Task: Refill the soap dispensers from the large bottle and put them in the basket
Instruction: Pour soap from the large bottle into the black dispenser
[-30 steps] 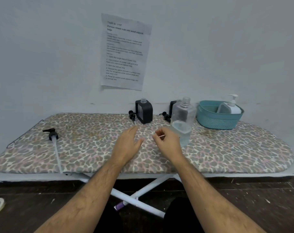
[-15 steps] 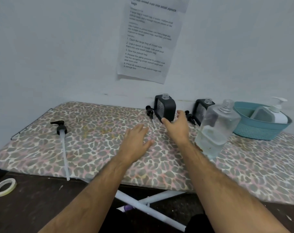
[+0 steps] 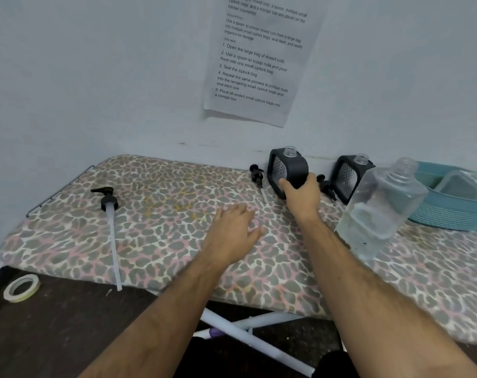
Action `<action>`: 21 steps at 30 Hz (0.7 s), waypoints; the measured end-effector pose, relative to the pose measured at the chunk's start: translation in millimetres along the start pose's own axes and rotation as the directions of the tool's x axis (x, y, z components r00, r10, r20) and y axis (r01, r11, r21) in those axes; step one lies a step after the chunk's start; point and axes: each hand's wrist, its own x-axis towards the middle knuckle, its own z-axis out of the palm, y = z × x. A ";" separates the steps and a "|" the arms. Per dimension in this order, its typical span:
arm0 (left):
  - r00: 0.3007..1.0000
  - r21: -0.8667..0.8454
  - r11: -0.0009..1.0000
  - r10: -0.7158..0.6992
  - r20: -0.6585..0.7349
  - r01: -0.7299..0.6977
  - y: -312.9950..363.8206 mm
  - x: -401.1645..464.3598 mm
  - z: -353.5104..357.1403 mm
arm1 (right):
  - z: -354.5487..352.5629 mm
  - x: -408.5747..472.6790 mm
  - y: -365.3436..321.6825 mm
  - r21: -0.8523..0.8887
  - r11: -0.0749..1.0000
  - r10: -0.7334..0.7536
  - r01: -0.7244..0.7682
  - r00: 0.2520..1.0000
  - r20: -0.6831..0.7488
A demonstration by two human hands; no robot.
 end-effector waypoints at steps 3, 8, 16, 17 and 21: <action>1.000 -0.047 0.999 -0.013 -0.003 0.013 0.9 -1.2 -2.3 | -14.2 -18.2 0.3 0.091 0.996 -0.010 0.012 1.000 -0.023; 0.989 -0.421 0.898 -0.148 -0.027 0.123 6.3 -10.5 -17.2 | -44.6 -60.9 -4.2 0.217 0.974 -0.074 0.068 0.997 0.018; 0.972 -0.842 0.518 -0.234 0.028 0.149 5.9 -30.2 -34.2 | -74.0 -104.3 9.1 0.333 0.940 -0.071 -0.071 0.916 0.394; 0.976 -0.866 0.479 -0.213 0.045 0.144 7.9 -33.8 -34.6 | -77.0 -106.8 8.4 0.328 0.943 -0.090 -0.059 0.903 0.420; 0.983 -0.914 0.384 -0.169 0.068 0.129 14.2 -41.5 -34.3 | -85.0 -111.4 0.3 0.332 0.942 -0.123 -0.041 0.880 0.458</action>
